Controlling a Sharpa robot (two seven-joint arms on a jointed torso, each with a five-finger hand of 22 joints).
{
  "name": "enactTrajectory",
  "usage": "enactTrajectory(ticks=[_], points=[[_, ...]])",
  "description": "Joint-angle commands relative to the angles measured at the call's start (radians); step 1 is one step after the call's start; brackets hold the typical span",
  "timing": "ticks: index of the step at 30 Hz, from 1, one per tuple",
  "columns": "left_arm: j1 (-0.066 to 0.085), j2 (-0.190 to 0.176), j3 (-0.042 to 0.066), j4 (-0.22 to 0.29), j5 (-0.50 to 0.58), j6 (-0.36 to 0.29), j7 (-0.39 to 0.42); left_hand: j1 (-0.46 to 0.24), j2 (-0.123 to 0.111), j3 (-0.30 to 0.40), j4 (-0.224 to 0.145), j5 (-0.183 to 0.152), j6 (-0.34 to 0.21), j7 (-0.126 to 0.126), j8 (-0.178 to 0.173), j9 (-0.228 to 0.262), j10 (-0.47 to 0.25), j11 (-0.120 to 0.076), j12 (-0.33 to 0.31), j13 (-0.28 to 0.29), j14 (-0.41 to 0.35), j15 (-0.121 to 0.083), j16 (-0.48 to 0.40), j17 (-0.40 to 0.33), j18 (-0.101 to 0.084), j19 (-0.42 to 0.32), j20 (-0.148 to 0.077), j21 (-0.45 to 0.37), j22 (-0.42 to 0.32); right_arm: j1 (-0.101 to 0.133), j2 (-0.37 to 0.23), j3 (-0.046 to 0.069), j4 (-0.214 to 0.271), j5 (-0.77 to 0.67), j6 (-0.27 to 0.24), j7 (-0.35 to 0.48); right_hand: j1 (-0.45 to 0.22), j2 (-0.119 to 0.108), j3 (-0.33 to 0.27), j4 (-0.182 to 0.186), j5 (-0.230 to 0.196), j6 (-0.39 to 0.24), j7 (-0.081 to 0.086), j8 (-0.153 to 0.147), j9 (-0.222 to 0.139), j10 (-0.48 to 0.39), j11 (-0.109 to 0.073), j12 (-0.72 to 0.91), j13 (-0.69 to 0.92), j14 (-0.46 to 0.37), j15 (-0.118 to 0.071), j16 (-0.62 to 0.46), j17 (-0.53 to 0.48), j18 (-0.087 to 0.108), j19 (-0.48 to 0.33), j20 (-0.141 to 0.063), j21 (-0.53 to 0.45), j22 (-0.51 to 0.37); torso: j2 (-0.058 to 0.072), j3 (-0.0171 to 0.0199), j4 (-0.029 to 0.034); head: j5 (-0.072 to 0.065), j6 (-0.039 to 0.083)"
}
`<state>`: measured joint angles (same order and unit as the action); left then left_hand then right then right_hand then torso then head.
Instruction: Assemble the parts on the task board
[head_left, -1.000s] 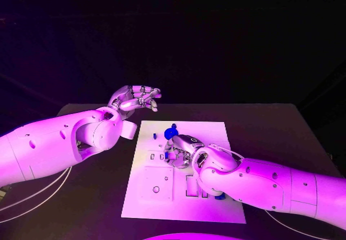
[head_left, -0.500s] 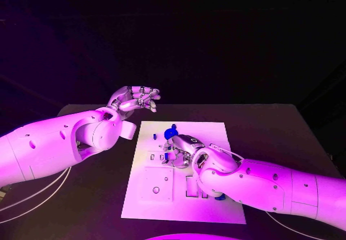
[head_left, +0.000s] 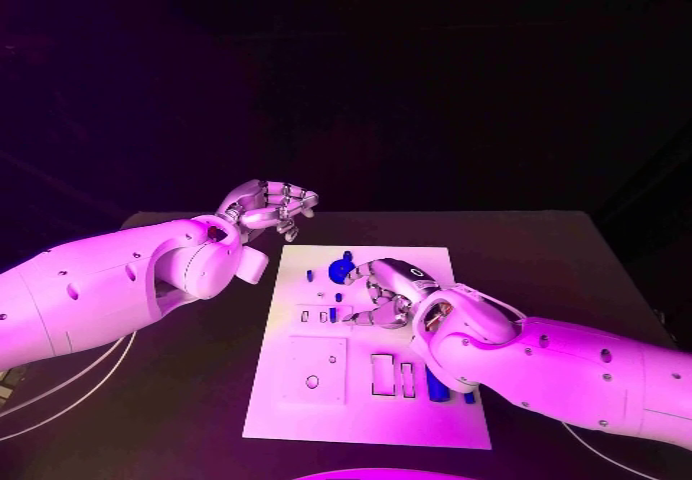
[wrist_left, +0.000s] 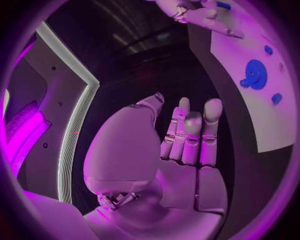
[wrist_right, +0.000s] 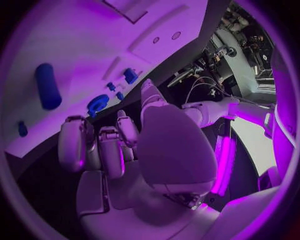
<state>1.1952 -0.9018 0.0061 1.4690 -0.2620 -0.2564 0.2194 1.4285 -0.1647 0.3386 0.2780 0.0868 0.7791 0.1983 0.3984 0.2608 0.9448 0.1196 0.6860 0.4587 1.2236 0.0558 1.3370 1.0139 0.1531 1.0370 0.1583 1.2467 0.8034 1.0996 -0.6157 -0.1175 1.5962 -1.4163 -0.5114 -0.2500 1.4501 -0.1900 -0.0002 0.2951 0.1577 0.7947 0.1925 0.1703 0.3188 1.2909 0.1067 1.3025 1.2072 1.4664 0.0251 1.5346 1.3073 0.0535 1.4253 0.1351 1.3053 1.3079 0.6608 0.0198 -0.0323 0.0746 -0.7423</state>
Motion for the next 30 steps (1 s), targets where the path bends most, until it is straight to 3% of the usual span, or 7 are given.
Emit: enactTrajectory(ticks=[1, 5, 12, 16, 21, 26, 30], points=[[0.001, 0.0, 0.001, -0.003, -0.247, 0.149, -0.198, -0.031, 0.015, 0.002, 0.011, -0.001, 0.004, -0.011, 0.063, 0.027, -0.018, -0.01, 0.134, 0.07, 0.081, -0.009, 0.068, 0.104, -0.017, 0.057, -0.008, 0.053, 0.082, 0.025, -0.068, 0.009, 0.048, 0.17, 0.026, 0.153, 0.028, 0.039, 0.036, -0.004, 0.044, 0.028, -0.008, 0.014, 0.002, -0.025, -0.008, -0.021, -0.02, 0.067, -0.001, -0.018, 0.118, 0.024, -0.036, -0.005, -0.055, 0.064, -0.007, 0.0008, -0.0039, 0.009, -0.005], [0.001, 0.002, 0.001, -0.002, -0.392, 0.226, -0.318, -0.103, 0.035, 0.0, 0.014, -0.001, 0.034, -0.035, 0.149, 0.072, 0.01, -0.032, 0.24, 0.11, 0.172, -0.028, 0.124, 0.225, -0.036, 0.138, -0.024, 0.11, 0.186, 0.066, -0.16, 0.019, 0.09, 0.321, 0.064, 0.185, 0.044, 0.054, 0.069, -0.005, 0.166, 0.044, -0.015, 0.034, 0.003, -0.047, -0.015, -0.037, -0.039, 0.066, -0.008, -0.023, 0.112, 0.029, -0.05, -0.013, -0.086, 0.048, -0.013, 0.0021, -0.0088, 0.015, -0.008], [0.001, 0.022, 0.001, 0.0, -0.529, 0.337, -0.5, -0.282, 0.045, -0.065, 0.017, -0.006, 0.042, -0.066, 0.245, 0.147, 0.045, -0.059, 0.339, 0.151, 0.25, -0.054, 0.17, 0.345, -0.053, 0.208, -0.05, 0.149, 0.268, 0.136, -0.271, 0.025, 0.098, 0.496, 0.083, 0.208, 0.039, 0.056, 0.075, -0.004, 0.172, 0.052, -0.017, 0.044, 0.005, -0.044, -0.017, -0.034, -0.036, 0.066, -0.01, -0.023, 0.113, 0.027, -0.045, -0.014, -0.081, 0.052, -0.018, 0.0051, -0.0137, 0.023, -0.019], [0.001, 0.041, 0.0, 0.001, -0.617, 0.381, -0.591, -0.315, 0.056, -0.111, 0.017, -0.007, 0.052, -0.086, 0.301, 0.203, 0.114, -0.076, 0.424, 0.261, 0.271, -0.069, 0.182, 0.382, -0.06, 0.241, -0.064, 0.166, 0.308, 0.164, -0.304, 0.025, 0.072, 0.561, 0.08, 0.22, 0.034, 0.054, 0.075, -0.004, 0.171, 0.054, -0.018, 0.047, 0.006, -0.043, -0.018, -0.033, -0.036, 0.066, -0.01, -0.023, 0.113, 0.027, -0.043, -0.015, -0.08, 0.053, -0.018, 0.0057, -0.0152, 0.027, -0.02], [0.002, 0.066, -0.001, -0.002, -0.683, 0.424, -0.673, -0.316, 0.063, -0.124, 0.017, -0.005, 0.05, -0.092, 0.321, 0.228, 0.122, -0.082, 0.438, 0.277, 0.272, -0.075, 0.182, 0.382, -0.061, 0.244, -0.07, 0.167, 0.312, 0.18, -0.315, 0.026, 0.032, 0.6, 0.076, 0.225, 0.034, 0.054, 0.075, -0.004, 0.171, 0.054, -0.018, 0.047, 0.006, -0.043, -0.018, -0.033, -0.036, 0.066, -0.01, -0.023, 0.113, 0.027, -0.043, -0.015, -0.08, 0.053, -0.019, 0.0092, -0.014, 0.03, -0.025], [0.003, 0.089, -0.004, -0.011, -0.73, 0.46, -0.71, -0.317, 0.064, -0.128, 0.017, -0.003, 0.045, -0.091, 0.322, 0.233, 0.116, -0.082, 0.435, 0.272, 0.27, -0.075, 0.18, 0.379, -0.062, 0.245, -0.071, 0.167, 0.313, 0.187, -0.315, 0.026, 0.012, 0.61, 0.079, 0.22, 0.032, 0.055, 0.078, -0.005, 0.175, 0.054, -0.019, 0.049, 0.006, -0.046, -0.018, -0.036, -0.041, 0.065, -0.011, -0.025, 0.109, 0.027, -0.044, -0.015, -0.083, 0.052, -0.017, 0.0062, -0.014, 0.031, -0.027], [0.009, 0.108, -0.009, -0.022, -0.749, 0.497, -0.725, -0.319, 0.069, -0.131, 0.017, 0.0, 0.041, -0.091, 0.324, 0.238, 0.121, -0.082, 0.441, 0.283, 0.272, -0.075, 0.181, 0.383, -0.062, 0.245, -0.072, 0.167, 0.313, 0.189, -0.312, 0.026, 0.004, 0.611, 0.081, 0.216, 0.032, 0.055, 0.078, -0.005, 0.175, 0.054, -0.019, 0.049, 0.006, -0.046, -0.018, -0.036, -0.041, 0.065, -0.011, -0.025, 0.109, 0.027, -0.044, -0.015, -0.083, 0.052, -0.017, 0.0085, -0.015, 0.033, -0.029]])
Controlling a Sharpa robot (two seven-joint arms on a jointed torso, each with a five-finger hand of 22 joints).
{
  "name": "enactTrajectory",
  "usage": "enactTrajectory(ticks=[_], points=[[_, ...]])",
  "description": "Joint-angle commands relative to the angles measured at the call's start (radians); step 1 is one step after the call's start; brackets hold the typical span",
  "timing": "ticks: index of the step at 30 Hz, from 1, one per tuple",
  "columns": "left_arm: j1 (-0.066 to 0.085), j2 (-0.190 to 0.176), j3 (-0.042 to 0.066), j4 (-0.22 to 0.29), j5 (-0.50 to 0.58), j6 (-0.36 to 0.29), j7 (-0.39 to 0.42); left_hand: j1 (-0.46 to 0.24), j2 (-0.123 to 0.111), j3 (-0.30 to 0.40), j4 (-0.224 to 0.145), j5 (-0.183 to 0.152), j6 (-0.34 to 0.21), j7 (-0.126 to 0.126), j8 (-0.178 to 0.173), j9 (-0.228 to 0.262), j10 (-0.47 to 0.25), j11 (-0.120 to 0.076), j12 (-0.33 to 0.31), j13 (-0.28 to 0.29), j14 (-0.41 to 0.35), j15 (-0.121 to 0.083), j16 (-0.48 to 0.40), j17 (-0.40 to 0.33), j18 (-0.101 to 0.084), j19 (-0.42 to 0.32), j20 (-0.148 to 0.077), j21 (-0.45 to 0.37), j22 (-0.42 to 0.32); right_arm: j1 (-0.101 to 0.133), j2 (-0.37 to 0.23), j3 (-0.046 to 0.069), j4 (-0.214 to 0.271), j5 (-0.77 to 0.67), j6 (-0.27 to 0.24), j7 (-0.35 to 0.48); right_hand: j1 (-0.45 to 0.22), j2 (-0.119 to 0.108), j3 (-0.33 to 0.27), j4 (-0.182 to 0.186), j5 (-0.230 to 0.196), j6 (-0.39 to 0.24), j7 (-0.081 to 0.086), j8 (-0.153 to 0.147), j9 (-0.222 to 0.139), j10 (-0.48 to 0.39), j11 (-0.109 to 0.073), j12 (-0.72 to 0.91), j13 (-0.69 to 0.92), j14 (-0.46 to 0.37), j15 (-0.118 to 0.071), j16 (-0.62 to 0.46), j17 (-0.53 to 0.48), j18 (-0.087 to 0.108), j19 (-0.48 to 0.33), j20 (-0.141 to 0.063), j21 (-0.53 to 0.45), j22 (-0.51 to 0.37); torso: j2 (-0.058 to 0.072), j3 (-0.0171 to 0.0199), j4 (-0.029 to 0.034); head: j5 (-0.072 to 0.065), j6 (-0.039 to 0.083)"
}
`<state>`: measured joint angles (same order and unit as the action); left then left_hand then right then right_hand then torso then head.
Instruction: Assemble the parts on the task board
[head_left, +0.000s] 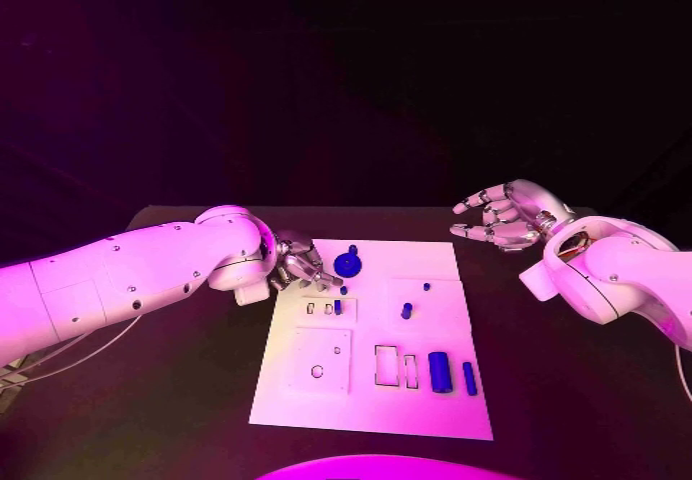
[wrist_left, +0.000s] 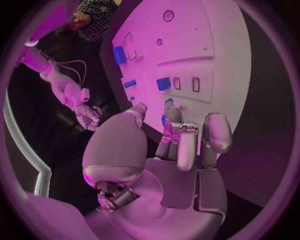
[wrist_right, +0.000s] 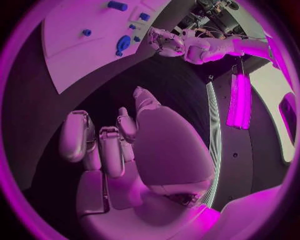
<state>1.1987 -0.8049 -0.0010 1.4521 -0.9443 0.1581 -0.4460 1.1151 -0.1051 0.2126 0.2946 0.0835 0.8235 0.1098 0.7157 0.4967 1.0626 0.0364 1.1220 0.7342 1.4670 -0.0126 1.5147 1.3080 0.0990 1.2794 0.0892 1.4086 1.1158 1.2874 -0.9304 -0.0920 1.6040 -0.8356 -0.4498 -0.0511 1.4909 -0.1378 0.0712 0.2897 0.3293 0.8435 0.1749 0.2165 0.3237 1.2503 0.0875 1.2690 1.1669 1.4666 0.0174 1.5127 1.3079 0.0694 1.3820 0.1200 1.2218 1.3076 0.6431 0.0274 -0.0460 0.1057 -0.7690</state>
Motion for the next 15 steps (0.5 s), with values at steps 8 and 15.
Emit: enactTrajectory(ticks=[8, 15], points=[[0.022, 0.045, -0.018, -0.023, -0.072, 0.12, -0.072, -0.011, 0.013, -0.01, 0.001, 0.005, -0.008, -0.002, 0.009, 0.009, 0.004, 0.002, 0.009, 0.012, 0.031, -0.007, 0.005, 0.094, -0.009, 0.006, -0.003, 0.006, 0.005, 0.002, 0.01, 0.0, -0.017, 0.029, 0.029, 0.015, -0.008, 0.001, 0.013, 0.0, 0.015, 0.001, -0.001, 0.005, 0.0, -0.007, 0.0, -0.004, -0.003, 0.065, -0.004, -0.004, 0.109, 0.011, 0.0, -0.001, 0.001, 0.053, 0.001, -0.0005, 0.0, 0.002, -0.005], [0.03, 0.066, -0.025, -0.032, -0.054, 0.129, -0.071, -0.014, 0.015, -0.013, 0.001, 0.005, -0.01, -0.002, 0.01, 0.012, -0.002, 0.002, 0.005, 0.005, 0.03, -0.007, 0.005, 0.093, -0.01, 0.009, -0.003, 0.008, 0.009, 0.002, 0.018, 0.0, -0.025, 0.026, 0.032, 0.011, -0.009, 0.0, 0.014, 0.0, 0.019, 0.0, -0.001, 0.006, 0.0, -0.01, 0.0, -0.006, -0.006, 0.065, -0.004, -0.004, 0.108, 0.012, -0.001, -0.002, -0.002, 0.052, 0.001, -0.0015, 0.0007, -0.005, -0.01]])
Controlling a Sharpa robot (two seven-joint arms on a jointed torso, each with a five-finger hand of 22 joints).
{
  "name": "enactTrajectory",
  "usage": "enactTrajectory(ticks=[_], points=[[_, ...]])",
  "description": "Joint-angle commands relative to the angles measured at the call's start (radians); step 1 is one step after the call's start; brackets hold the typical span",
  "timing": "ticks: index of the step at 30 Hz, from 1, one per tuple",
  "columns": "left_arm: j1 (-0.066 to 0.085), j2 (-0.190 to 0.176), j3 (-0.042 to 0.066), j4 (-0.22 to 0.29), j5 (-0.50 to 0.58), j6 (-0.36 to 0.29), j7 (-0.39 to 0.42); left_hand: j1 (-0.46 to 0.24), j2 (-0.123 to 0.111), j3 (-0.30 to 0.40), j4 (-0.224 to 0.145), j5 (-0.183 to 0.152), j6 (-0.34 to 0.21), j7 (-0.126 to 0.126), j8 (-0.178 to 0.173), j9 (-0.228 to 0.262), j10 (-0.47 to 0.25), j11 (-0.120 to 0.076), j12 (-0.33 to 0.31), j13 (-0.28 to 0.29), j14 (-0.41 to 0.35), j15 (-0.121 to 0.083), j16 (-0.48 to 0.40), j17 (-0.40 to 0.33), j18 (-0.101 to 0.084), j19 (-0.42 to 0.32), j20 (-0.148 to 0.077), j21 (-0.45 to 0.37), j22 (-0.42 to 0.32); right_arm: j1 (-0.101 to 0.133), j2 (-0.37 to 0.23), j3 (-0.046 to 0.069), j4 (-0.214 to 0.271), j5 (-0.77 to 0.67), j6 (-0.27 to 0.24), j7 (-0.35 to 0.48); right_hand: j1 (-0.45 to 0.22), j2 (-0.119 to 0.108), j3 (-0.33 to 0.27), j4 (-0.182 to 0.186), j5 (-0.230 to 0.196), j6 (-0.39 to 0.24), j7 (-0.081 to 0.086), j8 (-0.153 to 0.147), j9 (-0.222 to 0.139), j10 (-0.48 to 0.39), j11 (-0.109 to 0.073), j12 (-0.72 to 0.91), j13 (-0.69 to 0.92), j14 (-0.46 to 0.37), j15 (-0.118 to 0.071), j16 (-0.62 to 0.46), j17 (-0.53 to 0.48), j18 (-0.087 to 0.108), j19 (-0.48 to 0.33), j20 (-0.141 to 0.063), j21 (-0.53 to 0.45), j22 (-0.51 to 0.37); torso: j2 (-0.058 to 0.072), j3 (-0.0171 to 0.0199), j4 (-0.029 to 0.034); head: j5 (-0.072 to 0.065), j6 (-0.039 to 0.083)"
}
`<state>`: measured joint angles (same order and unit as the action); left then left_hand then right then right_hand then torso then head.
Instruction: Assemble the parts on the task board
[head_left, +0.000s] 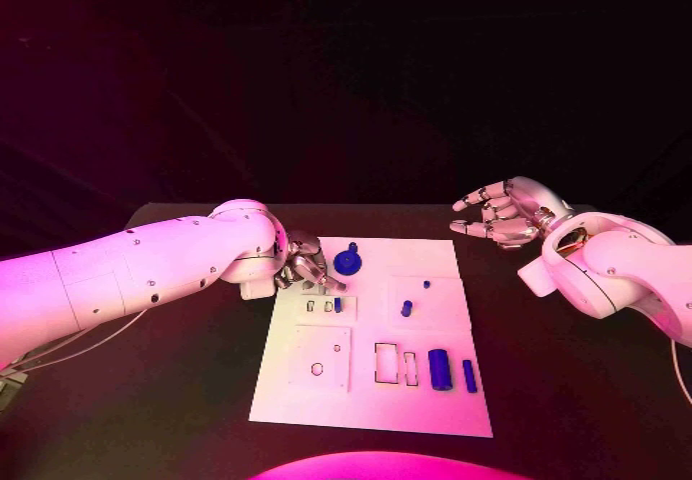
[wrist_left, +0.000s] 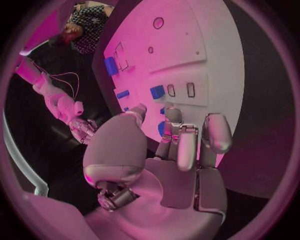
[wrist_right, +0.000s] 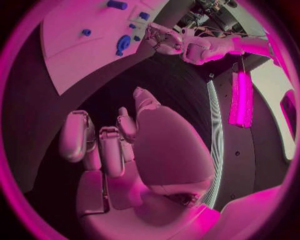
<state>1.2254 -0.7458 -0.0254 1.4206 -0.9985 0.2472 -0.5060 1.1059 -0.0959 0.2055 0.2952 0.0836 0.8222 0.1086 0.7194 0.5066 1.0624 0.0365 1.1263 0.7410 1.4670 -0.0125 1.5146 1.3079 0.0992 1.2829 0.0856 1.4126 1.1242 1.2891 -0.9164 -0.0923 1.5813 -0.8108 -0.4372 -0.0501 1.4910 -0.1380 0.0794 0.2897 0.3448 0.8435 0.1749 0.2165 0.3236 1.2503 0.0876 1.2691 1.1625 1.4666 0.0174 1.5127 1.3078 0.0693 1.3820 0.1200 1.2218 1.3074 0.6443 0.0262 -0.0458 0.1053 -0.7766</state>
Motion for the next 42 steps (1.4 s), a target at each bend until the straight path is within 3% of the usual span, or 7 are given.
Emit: enactTrajectory(ticks=[1, 23, 42], points=[[0.003, 0.009, -0.001, 0.0, 0.001, 0.042, -0.011, -0.005, 0.006, -0.006, 0.0, 0.005, -0.01, -0.001, 0.006, 0.002, -0.004, 0.002, -0.001, -0.005, 0.029, -0.007, 0.003, 0.09, -0.01, 0.005, 0.001, 0.004, 0.001, 0.0, 0.005, 0.0, -0.003, 0.001, 0.02, 0.009, -0.009, 0.001, 0.006, 0.0, 0.004, 0.0, -0.001, 0.006, 0.0, -0.01, 0.0, -0.006, -0.001, 0.065, -0.004, -0.005, 0.108, 0.012, -0.001, -0.002, -0.002, 0.052, 0.0, -0.0002, -0.0005, -0.004, -0.003], [0.004, 0.049, -0.015, -0.032, 0.001, 0.09, -0.007, 0.012, 0.021, -0.007, -0.002, 0.007, -0.023, 0.001, 0.008, 0.017, -0.028, 0.004, -0.014, -0.026, 0.024, -0.005, 0.0, 0.083, -0.009, 0.0, 0.002, 0.001, -0.004, 0.0, 0.016, 0.0, 0.003, -0.011, 0.024, 0.004, -0.008, 0.002, 0.01, 0.0, 0.009, -0.002, -0.001, 0.007, -0.001, -0.012, 0.0, -0.009, -0.004, 0.065, -0.004, -0.004, 0.109, 0.012, -0.001, -0.002, -0.002, 0.052, -0.002, 0.0006, -0.0017, -0.007, -0.011], [0.004, 0.064, -0.016, -0.056, -0.003, 0.112, -0.009, 0.057, 0.034, 0.002, -0.003, 0.007, -0.03, 0.002, 0.008, 0.034, -0.032, 0.005, -0.013, -0.024, 0.023, -0.004, -0.001, 0.081, -0.009, -0.002, 0.004, 0.0, -0.005, -0.001, 0.022, -0.001, 0.0, -0.018, 0.035, 0.0, -0.001, 0.0, 0.018, -0.003, 0.009, -0.004, -0.001, 0.01, -0.001, -0.013, 0.0, -0.01, -0.006, 0.065, -0.005, -0.005, 0.108, 0.012, 0.0, -0.003, -0.002, 0.053, -0.001, 0.0002, -0.0005, -0.01, -0.015]])
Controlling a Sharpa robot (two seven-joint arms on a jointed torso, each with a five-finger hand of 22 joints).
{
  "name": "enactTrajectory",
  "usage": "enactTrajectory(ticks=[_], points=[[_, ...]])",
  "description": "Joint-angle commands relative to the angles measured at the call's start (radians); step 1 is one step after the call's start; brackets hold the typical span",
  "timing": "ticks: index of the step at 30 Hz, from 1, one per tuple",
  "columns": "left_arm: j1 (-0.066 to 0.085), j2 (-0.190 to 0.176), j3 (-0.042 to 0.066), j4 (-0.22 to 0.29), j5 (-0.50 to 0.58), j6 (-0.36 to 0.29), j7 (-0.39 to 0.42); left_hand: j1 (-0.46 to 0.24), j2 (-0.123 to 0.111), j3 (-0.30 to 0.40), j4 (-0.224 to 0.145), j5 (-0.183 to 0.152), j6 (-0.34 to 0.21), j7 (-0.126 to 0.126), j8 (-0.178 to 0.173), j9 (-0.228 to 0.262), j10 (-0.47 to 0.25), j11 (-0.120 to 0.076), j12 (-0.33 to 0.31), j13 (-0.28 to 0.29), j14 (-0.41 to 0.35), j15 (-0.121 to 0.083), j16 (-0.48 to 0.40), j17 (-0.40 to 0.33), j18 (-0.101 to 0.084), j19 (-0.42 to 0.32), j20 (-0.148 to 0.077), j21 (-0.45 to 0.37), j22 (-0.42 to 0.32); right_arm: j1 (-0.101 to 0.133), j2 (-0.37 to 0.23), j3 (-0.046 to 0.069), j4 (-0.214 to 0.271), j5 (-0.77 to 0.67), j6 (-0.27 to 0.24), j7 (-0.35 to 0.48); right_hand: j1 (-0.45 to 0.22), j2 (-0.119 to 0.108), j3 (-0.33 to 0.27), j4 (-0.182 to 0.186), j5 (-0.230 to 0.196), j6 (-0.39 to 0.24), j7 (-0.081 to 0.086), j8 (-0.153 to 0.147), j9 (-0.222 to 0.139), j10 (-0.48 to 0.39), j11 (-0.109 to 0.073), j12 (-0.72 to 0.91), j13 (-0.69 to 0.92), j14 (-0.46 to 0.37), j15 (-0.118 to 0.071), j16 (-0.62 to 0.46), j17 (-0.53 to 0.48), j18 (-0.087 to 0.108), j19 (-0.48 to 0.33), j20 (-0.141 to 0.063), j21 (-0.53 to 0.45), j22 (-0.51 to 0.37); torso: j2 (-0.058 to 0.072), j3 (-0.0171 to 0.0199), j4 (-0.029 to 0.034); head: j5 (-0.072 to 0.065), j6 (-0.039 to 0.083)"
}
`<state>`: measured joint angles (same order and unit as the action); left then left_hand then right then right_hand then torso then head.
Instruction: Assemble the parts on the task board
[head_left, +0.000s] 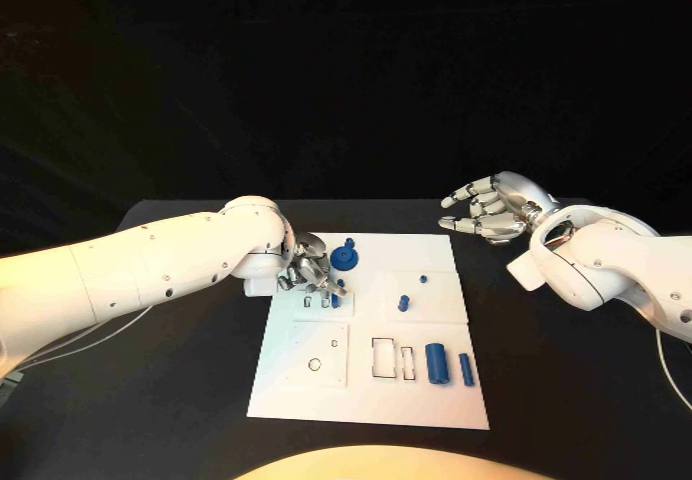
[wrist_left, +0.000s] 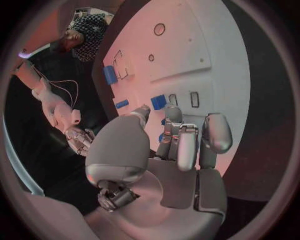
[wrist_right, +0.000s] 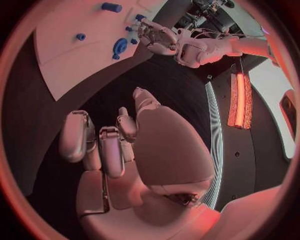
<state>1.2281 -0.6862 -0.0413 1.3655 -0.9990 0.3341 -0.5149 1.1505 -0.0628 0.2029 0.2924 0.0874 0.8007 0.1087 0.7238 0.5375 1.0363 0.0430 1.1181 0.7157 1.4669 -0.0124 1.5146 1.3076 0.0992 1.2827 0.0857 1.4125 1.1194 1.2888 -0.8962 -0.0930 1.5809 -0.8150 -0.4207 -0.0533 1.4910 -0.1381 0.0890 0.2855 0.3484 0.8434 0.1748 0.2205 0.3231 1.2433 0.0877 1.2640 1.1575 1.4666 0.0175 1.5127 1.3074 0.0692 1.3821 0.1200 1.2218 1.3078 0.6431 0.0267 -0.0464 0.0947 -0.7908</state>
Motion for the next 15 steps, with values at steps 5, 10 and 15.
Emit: enactTrajectory(ticks=[5, 10, 15], points=[[0.001, 0.008, 0.0, -0.002, 0.003, 0.029, 0.0, 0.026, 0.007, 0.011, 0.0, 0.003, -0.008, 0.001, 0.004, 0.008, -0.001, -0.003, 0.0, 0.008, 0.023, -0.004, -0.001, 0.084, -0.009, -0.002, 0.004, 0.001, 0.001, -0.001, 0.005, 0.0, 0.0, -0.015, 0.02, 0.002, 0.006, -0.002, 0.015, 0.0, 0.005, -0.005, -0.001, 0.008, -0.001, -0.006, -0.001, -0.005, -0.002, 0.065, -0.005, -0.006, 0.107, 0.012, 0.0, -0.003, -0.003, 0.052, 0.001, 0.0, -0.0008, -0.001, -0.002], [0.001, 0.012, 0.0, -0.005, 0.005, 0.031, 0.0, 0.032, 0.009, 0.014, 0.0, 0.003, -0.007, 0.001, 0.003, 0.009, -0.001, -0.003, 0.0, 0.009, 0.023, -0.004, -0.001, 0.083, -0.009, -0.001, 0.004, 0.001, 0.002, -0.001, 0.007, 0.0, 0.001, -0.016, 0.022, 0.001, 0.008, -0.003, 0.018, -0.001, 0.006, -0.005, -0.001, 0.009, -0.001, -0.006, -0.001, -0.006, -0.003, 0.065, -0.005, -0.006, 0.107, 0.012, 0.0, -0.003, -0.005, 0.052, 0.001, 0.0004, 0.0002, 0.0, -0.004], [0.001, 0.014, 0.0, -0.008, 0.007, 0.035, 0.0, 0.032, 0.008, 0.013, 0.001, 0.002, -0.007, 0.001, 0.003, 0.01, 0.001, -0.003, 0.002, 0.012, 0.024, -0.005, -0.001, 0.084, -0.009, 0.0, 0.004, 0.001, 0.003, -0.001, 0.007, 0.0, 0.002, -0.017, 0.024, -0.001, 0.008, -0.003, 0.018, -0.001, 0.006, -0.005, -0.001, 0.009, -0.001, -0.006, -0.001, -0.006, -0.003, 0.065, -0.005, -0.006, 0.107, 0.012, 0.0, -0.003, -0.005, 0.052, 0.0, 0.0004, 0.0009, 0.0, -0.006]])
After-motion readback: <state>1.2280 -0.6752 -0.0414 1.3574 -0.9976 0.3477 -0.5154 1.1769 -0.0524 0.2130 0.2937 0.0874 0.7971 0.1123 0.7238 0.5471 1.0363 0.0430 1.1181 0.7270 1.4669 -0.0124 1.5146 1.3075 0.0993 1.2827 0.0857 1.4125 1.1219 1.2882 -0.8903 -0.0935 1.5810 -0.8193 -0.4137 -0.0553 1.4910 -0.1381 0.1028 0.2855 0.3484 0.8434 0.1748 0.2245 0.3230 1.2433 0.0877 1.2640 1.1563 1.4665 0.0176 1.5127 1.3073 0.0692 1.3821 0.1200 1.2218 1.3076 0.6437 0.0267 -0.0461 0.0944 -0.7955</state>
